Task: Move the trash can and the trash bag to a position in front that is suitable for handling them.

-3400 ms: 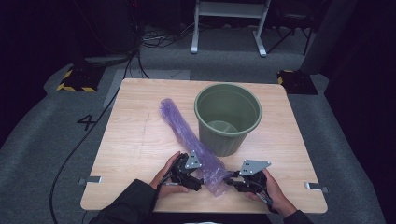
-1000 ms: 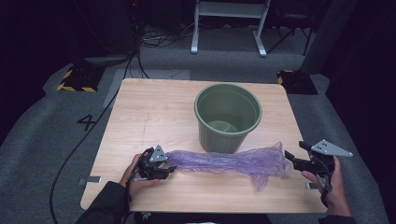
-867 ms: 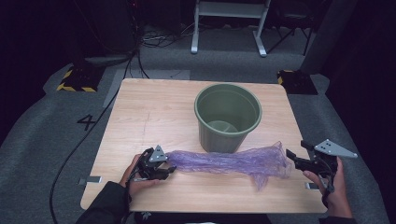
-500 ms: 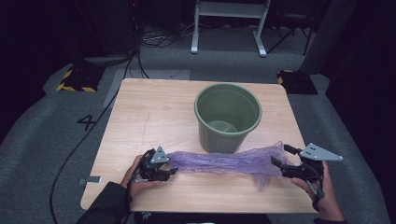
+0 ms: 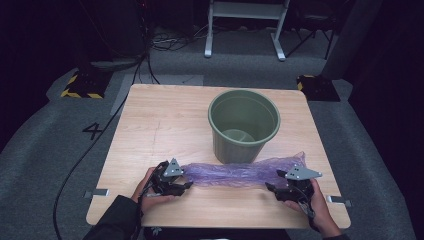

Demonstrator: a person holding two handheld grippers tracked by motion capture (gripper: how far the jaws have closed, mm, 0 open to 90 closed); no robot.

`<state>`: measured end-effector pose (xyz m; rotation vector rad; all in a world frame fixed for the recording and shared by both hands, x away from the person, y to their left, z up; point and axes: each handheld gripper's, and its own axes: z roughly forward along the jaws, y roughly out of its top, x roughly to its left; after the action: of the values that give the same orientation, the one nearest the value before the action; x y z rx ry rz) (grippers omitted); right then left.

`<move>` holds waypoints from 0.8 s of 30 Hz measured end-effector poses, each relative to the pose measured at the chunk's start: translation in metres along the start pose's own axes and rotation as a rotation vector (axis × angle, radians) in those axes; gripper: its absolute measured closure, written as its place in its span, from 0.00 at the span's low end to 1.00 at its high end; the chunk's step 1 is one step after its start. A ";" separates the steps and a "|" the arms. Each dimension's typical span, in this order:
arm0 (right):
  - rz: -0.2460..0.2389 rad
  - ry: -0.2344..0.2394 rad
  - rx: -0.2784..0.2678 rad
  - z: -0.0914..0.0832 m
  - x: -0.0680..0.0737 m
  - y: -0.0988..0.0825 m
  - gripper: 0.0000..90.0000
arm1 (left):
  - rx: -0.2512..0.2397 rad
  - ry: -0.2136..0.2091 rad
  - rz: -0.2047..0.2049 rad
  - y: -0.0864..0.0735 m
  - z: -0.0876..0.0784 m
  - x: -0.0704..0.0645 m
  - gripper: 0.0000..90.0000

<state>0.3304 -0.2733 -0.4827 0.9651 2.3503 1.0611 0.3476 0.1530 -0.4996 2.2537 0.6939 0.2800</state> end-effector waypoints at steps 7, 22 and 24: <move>0.020 -0.075 0.013 0.010 -0.025 -0.005 0.59 | -0.021 -0.055 0.022 0.000 -0.002 -0.002 0.25; 0.018 -0.133 0.007 0.031 -0.077 -0.004 0.64 | -0.002 -0.001 -0.018 -0.008 -0.007 0.015 0.22; 0.026 -0.147 0.006 0.034 -0.081 -0.002 0.61 | 0.007 -0.005 -0.011 -0.007 -0.004 0.012 0.22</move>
<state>0.4052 -0.3153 -0.5005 1.0410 2.2288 0.9593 0.3538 0.1660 -0.5018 2.2560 0.7060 0.2667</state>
